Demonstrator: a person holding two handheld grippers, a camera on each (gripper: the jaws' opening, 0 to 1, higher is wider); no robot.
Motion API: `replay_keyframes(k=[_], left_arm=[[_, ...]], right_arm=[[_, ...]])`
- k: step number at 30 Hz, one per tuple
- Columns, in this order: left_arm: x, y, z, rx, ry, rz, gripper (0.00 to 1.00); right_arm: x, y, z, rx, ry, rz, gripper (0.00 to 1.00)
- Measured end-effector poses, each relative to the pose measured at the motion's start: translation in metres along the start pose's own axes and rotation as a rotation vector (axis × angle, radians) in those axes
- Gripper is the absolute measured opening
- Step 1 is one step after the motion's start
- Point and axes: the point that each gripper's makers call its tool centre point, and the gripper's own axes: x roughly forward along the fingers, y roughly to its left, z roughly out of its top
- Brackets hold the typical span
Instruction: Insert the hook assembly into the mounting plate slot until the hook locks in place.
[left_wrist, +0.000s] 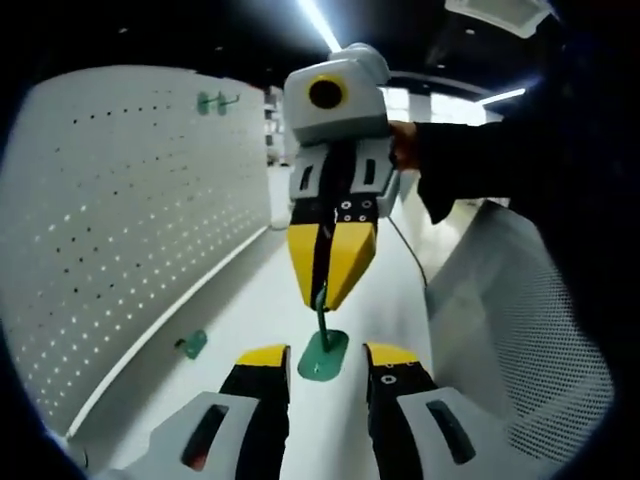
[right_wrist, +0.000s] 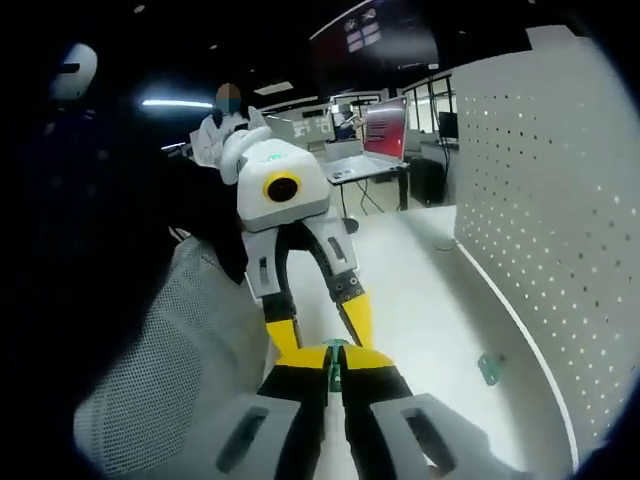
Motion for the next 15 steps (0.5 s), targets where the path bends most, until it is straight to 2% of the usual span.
replay_keyframes(k=[4, 15], left_arm=[[0.0015, -0.0039, -0.0014, 0.011, 0.007, -0.016, 0.23], [0.0034, -0.0079, -0.0007, 0.011, 0.009, -0.029, 0.19]], right_arm=[[0.0009, 0.0035, 0.0004, -0.015, 0.012, 0.012, 0.01], [0.0032, 0.0105, 0.0044, -0.062, 0.046, 0.03, 0.01]])
